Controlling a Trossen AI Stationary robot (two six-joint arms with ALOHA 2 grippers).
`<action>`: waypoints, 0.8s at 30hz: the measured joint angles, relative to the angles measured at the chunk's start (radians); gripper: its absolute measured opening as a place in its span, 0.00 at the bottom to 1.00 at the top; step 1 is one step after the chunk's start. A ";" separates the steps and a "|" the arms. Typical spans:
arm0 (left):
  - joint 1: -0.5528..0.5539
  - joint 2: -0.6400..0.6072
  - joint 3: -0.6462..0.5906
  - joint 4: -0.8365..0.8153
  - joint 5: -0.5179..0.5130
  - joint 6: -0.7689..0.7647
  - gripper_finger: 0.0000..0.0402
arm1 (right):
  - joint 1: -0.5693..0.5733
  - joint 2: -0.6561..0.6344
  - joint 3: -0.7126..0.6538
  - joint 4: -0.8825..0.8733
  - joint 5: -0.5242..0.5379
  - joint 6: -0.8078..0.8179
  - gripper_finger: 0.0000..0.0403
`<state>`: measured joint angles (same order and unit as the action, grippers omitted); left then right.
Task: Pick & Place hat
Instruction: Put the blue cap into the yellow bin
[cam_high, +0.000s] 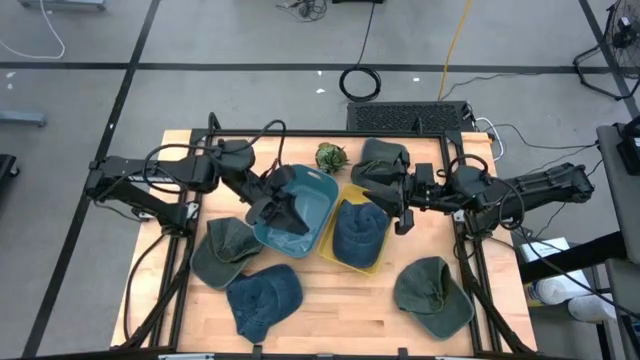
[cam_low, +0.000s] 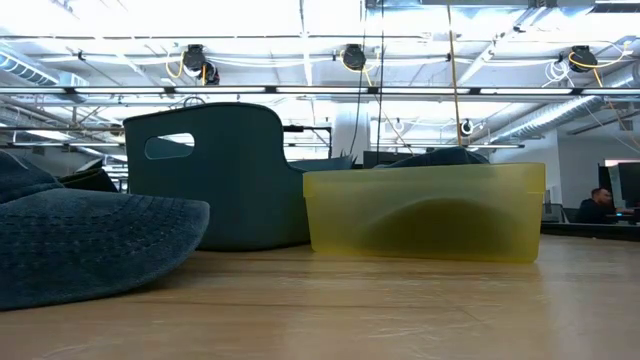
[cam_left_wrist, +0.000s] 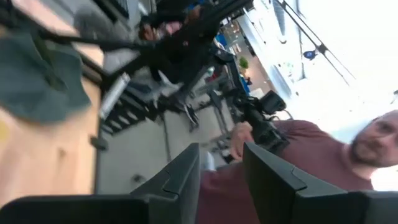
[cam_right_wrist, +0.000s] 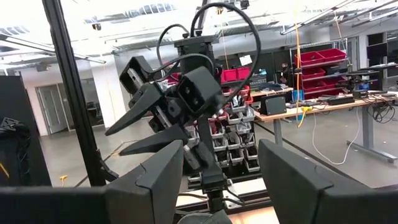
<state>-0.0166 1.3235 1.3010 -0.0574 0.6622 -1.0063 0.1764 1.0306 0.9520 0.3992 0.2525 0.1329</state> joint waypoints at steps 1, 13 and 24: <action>-0.005 0.000 0.000 0.000 0.006 -0.036 0.32 | 0.000 0.000 0.000 0.000 -0.017 0.000 0.49; -0.166 0.000 0.000 0.000 -0.106 -0.224 0.44 | 0.000 0.000 0.000 -0.012 -0.103 -0.021 0.49; -0.292 0.000 0.000 -0.026 -0.190 -0.561 0.71 | 0.002 0.000 0.000 -0.040 -0.105 -0.022 0.49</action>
<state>-0.3086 1.3235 1.3010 -0.0831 0.4721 -1.5672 0.1783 1.0309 0.9520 0.3597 0.1478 0.1108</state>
